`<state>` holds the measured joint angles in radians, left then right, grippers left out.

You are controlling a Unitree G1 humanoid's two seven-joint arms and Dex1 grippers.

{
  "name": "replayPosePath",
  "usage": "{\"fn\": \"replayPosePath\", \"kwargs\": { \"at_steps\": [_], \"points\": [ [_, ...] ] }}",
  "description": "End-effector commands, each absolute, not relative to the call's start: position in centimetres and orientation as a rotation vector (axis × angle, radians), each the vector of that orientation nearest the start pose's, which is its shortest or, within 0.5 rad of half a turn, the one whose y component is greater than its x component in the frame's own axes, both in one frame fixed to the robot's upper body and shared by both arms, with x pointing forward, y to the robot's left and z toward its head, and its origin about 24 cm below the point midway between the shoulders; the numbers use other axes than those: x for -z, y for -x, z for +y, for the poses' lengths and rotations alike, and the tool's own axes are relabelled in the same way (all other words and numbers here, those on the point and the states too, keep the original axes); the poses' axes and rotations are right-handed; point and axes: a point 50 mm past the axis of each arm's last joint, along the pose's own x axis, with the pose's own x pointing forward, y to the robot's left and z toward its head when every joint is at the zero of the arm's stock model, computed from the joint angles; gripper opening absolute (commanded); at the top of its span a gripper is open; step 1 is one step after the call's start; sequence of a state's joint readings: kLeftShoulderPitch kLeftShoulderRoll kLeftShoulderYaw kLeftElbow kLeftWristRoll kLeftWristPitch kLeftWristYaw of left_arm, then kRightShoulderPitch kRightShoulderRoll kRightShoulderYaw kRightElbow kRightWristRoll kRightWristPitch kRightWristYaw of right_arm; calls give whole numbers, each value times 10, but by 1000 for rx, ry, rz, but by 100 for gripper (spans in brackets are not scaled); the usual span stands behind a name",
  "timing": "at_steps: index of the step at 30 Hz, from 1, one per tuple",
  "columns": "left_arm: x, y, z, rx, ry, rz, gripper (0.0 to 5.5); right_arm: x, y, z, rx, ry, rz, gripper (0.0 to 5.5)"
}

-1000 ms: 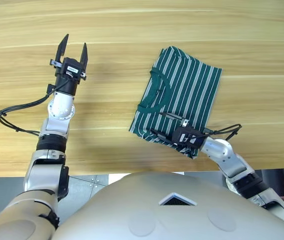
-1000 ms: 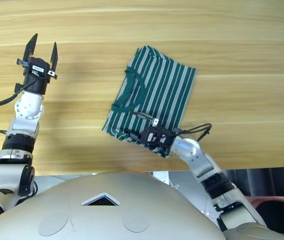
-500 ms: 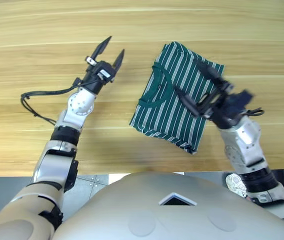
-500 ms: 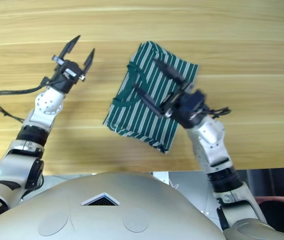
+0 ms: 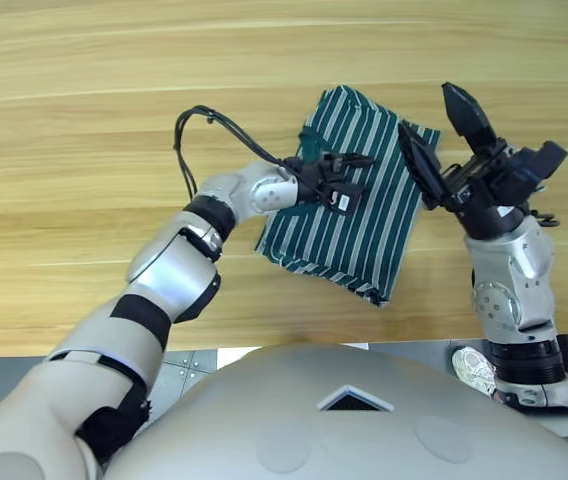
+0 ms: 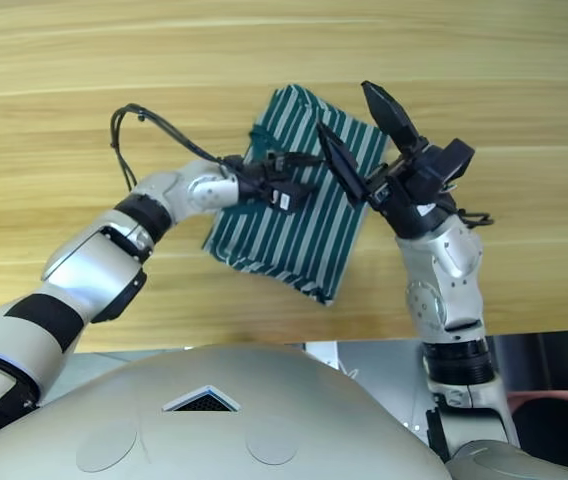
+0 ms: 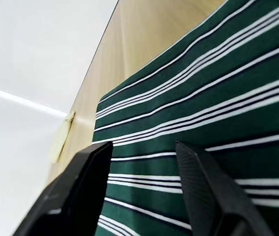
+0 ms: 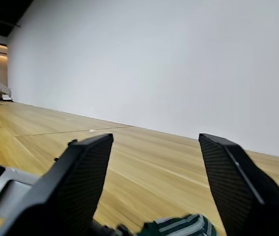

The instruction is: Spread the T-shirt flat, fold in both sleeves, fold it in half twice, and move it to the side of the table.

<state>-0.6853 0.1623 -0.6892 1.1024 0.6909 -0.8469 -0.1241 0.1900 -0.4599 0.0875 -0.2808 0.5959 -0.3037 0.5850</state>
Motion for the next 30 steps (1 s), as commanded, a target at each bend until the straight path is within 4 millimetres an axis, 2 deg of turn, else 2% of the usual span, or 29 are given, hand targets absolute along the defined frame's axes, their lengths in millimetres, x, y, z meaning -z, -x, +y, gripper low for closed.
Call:
{"fn": "replayPosePath", "kwargs": {
  "at_steps": [1, 5, 7, 9, 11, 14, 15, 17, 18, 20, 22, 24, 27, 29, 30],
  "points": [
    [41, -253, 125, 1159, -1101, -81, 239, -97, -196, -179, -691, -42, -348, 322],
    [40, -212, 155, 1015, -974, -24, 239, -88, -188, -179, -681, -13, -320, 322],
    [42, -185, 155, 1004, -928, -2, 239, -87, -186, -180, -680, -10, -311, 322],
    [34, -169, 141, 1030, -867, -54, 239, -86, -186, -180, -677, 1, -297, 322],
    [24, -171, 131, 1028, -848, -100, 239, -84, -186, -180, -674, 23, -291, 322],
    [12, -188, 134, 922, -894, -147, 239, -84, -188, -179, -683, 74, -290, 322],
    [1, -197, 139, 851, -911, -198, 239, -85, -188, -180, -687, 123, -298, 322],
    [-40, -214, 154, 619, -907, -411, 239, -85, -188, -182, -681, 348, -327, 322],
    [-64, -216, 163, 506, -895, -531, 239, -85, -189, -185, -685, 532, -345, 322],
    [-95, -212, 178, 365, -870, -681, 239, -83, -186, -190, -713, 799, -358, 322],
    [-111, -203, 195, 314, -894, -700, 239, -79, -179, -196, -787, 947, -334, 322],
    [-109, -184, 212, 400, -990, -583, 239, -67, -170, -207, -899, 1087, -253, 322],
    [-87, -138, 235, 681, -1095, -242, 239, -45, -155, -229, -1083, 1294, -94, 322],
    [-70, -103, 252, 875, -1167, 64, 239, -37, -140, -236, -1182, 1320, -2, 322],
    [-62, -80, 261, 1006, -1180, 235, 239, -37, -134, -238, -1217, 1331, 31, 322]
  ]
}}
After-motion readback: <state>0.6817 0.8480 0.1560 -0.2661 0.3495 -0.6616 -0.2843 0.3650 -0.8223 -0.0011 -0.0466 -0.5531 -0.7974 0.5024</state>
